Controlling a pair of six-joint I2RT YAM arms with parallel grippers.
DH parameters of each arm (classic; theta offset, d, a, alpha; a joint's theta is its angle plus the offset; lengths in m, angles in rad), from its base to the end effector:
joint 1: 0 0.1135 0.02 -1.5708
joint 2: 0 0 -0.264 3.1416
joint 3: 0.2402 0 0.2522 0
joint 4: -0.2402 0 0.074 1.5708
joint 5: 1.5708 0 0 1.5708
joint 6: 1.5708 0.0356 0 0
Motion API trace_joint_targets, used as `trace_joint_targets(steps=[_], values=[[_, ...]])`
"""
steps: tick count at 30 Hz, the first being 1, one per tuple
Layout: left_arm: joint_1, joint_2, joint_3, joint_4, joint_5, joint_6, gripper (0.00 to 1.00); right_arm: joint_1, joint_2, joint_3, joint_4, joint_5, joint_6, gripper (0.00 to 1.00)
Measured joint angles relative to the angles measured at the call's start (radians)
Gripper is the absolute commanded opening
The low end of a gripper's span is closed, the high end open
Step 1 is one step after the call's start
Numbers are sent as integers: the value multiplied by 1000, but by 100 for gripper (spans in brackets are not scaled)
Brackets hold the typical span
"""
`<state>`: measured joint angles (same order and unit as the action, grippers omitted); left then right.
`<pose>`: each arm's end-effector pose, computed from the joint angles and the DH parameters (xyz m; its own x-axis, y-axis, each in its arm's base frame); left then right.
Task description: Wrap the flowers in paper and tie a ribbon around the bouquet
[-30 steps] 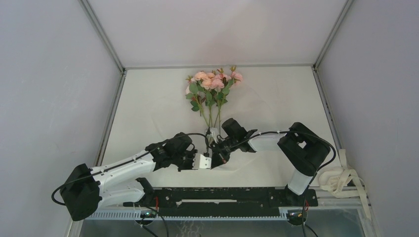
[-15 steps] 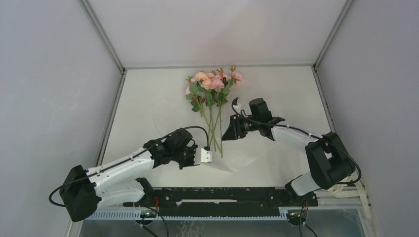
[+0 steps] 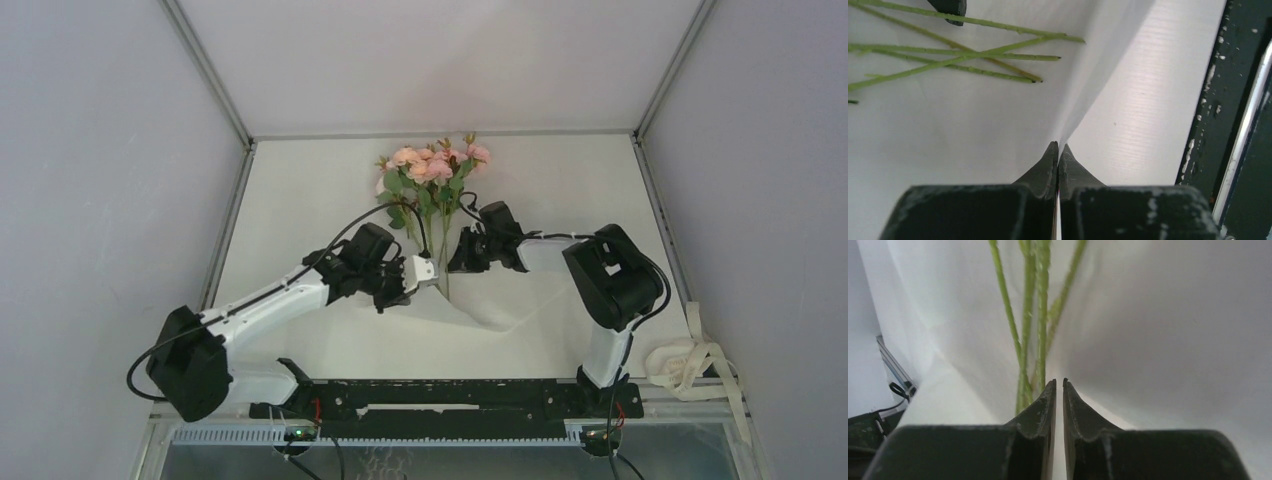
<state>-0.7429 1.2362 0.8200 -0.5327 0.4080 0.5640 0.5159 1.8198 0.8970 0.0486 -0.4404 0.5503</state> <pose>0.1700 -0.1753 0.2320 -0.0830 0.7424 -0.6647 0.9886 0.1453 0.0389 0.2960 0.1853 0.1288 -0.9265 0.0184 -0.3759 -0.2342 0.7536 0.6142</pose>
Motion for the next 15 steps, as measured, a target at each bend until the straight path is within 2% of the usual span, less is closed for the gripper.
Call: trace_joint_targets(steps=[8,12,15], values=[[169,222,99,8,122,-35,0,6,81,21,165,-55,103,18],[222,296,136,7,157,-50,0,-19,54,19,129,-76,81,27],[254,365,188,-10,176,-61,0,-31,-31,10,42,-85,13,38]])
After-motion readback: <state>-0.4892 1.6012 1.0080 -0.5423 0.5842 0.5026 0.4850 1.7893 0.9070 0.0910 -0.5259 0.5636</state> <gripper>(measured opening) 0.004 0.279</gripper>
